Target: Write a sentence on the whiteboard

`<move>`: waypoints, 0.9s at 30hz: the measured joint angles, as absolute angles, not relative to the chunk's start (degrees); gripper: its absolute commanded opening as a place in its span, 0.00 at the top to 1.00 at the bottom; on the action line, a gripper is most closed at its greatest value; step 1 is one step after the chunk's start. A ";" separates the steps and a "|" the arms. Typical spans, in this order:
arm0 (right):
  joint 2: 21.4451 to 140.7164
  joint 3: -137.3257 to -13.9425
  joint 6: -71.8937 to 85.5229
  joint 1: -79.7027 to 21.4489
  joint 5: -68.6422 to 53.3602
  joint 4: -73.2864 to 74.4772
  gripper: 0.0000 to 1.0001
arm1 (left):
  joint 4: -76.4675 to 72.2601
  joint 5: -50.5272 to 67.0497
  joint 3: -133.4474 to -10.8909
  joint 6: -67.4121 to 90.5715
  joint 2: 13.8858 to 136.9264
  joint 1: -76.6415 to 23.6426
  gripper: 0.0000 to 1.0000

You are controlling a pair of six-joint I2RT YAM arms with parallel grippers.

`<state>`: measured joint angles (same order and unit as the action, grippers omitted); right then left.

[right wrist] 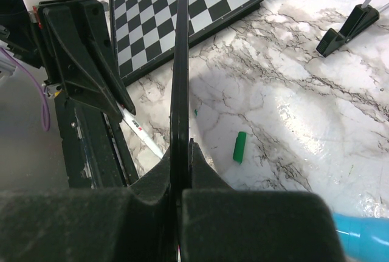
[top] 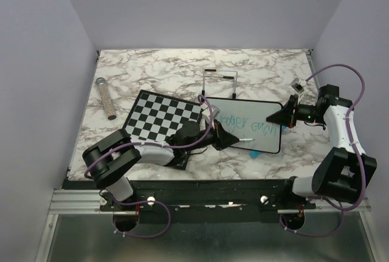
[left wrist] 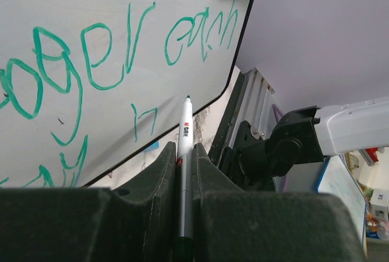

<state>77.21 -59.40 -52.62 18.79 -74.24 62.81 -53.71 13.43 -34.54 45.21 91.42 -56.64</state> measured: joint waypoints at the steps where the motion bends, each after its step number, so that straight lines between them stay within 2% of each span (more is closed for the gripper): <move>1: 77.21 -59.40 -52.62 18.81 -74.26 62.81 1.00 | -53.41 13.43 -34.98 45.08 91.77 -56.64 1.00; 27: 77.21 -59.40 -53.01 18.70 -74.26 62.81 1.00 | -47.40 13.52 -38.26 43.51 94.74 -57.12 1.00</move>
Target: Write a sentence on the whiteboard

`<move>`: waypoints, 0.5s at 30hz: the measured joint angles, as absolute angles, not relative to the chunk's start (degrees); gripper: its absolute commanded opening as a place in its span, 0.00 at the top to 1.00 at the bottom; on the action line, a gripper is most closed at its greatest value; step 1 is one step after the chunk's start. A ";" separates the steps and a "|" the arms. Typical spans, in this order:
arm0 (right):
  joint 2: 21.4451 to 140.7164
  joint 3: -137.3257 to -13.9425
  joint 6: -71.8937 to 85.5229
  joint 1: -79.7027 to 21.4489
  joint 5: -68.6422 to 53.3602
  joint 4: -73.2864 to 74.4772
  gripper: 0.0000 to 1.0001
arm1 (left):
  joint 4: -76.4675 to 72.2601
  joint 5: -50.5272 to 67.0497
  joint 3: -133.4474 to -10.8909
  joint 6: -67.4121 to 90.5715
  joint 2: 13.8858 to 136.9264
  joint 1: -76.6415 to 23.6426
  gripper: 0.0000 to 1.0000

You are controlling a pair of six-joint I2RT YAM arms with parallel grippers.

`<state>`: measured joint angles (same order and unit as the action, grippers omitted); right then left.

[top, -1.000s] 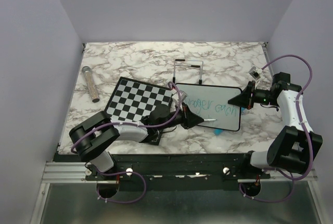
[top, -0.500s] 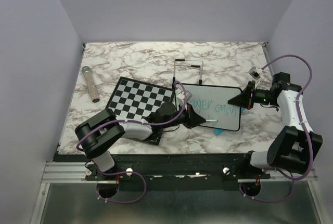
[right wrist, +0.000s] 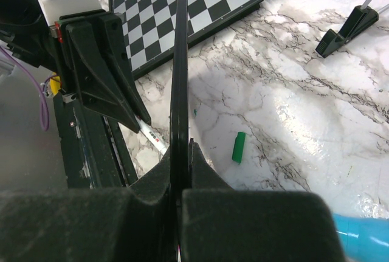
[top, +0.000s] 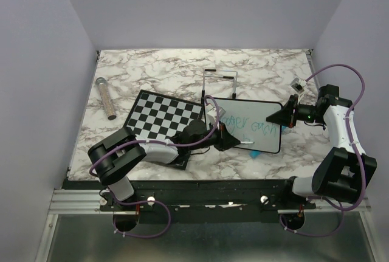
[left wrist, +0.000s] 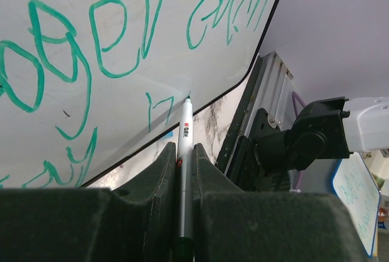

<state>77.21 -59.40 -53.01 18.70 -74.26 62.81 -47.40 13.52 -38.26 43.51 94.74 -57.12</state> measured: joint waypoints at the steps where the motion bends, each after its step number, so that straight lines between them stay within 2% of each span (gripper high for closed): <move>1: 77.21 -59.40 -53.01 18.70 -74.26 62.81 0.99 | -47.29 13.52 -38.37 43.51 94.74 -57.12 1.00; 15: 77.21 -59.40 -53.17 18.70 -74.26 62.78 0.99 | -46.94 14.94 -41.01 43.51 96.36 -57.12 1.00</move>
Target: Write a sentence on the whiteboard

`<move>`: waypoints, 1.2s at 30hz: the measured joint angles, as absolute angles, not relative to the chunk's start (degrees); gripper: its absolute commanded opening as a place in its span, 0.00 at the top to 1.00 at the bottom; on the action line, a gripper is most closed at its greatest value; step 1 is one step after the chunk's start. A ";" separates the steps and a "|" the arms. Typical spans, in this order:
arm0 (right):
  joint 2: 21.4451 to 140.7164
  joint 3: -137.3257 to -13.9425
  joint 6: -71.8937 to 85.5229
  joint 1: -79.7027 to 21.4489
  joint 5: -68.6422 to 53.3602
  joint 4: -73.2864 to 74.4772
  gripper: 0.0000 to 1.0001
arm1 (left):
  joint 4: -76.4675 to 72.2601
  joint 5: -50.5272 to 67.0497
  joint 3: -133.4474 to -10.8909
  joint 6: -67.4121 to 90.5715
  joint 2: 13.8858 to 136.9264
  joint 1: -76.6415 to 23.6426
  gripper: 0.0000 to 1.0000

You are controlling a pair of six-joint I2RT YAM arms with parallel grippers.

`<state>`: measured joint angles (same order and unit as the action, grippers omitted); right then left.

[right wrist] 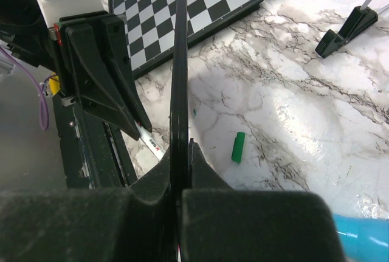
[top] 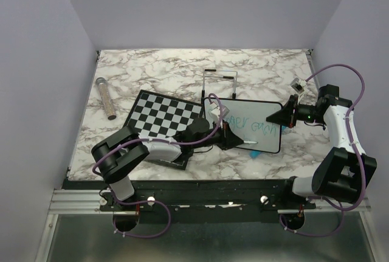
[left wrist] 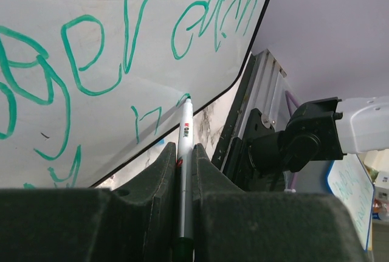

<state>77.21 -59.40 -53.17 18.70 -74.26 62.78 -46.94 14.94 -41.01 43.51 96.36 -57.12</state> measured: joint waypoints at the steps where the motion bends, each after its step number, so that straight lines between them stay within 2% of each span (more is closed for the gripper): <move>1: 77.21 -59.40 -53.17 18.70 -74.26 62.78 0.99 | -46.78 15.14 -41.17 43.51 96.53 -57.12 1.00; 21: 77.21 -59.40 -53.60 18.70 -74.41 62.61 0.99 | -39.20 13.43 -40.99 41.80 94.04 -57.12 1.00; 36: 77.21 -59.40 -53.60 18.70 -74.41 62.63 1.00 | -40.51 12.80 -40.99 41.56 92.90 -57.10 1.00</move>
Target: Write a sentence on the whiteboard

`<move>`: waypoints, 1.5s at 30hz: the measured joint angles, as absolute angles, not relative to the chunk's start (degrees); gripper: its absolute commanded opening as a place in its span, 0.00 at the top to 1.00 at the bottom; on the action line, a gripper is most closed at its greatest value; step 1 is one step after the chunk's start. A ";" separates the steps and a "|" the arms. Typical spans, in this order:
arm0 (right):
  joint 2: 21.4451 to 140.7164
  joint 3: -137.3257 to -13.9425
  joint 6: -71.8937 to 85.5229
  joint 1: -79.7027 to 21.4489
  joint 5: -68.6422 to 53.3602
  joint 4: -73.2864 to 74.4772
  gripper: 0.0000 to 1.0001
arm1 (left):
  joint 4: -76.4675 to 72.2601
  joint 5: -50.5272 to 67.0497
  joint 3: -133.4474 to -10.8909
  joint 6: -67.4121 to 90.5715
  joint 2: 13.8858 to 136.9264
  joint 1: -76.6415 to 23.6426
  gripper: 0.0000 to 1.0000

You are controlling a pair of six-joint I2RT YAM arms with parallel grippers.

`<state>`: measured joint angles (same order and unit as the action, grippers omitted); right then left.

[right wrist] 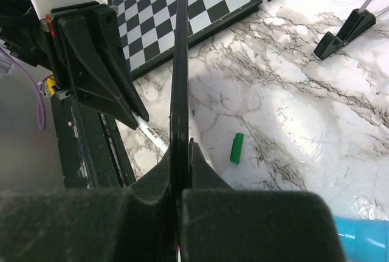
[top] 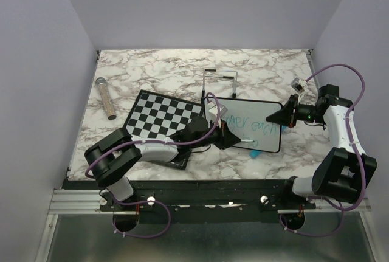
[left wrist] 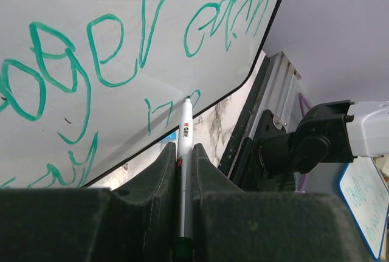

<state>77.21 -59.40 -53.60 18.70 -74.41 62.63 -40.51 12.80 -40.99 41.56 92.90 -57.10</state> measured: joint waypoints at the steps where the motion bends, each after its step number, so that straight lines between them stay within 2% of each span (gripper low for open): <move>1: 77.21 -59.40 -53.60 18.70 -74.41 62.63 0.99 | -40.88 12.86 -40.99 41.60 92.90 -57.10 1.00; 19: 77.21 -59.40 -53.60 18.70 -74.41 62.65 1.00 | -46.54 17.82 -41.30 43.42 93.34 -57.14 1.00; 45: 77.21 -59.40 -53.60 18.70 -74.43 62.65 1.00 | -46.63 16.01 -43.33 44.21 97.60 -57.45 1.00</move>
<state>77.21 -59.40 -53.60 18.70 -74.43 62.65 -46.63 16.01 -43.33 44.21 97.60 -57.45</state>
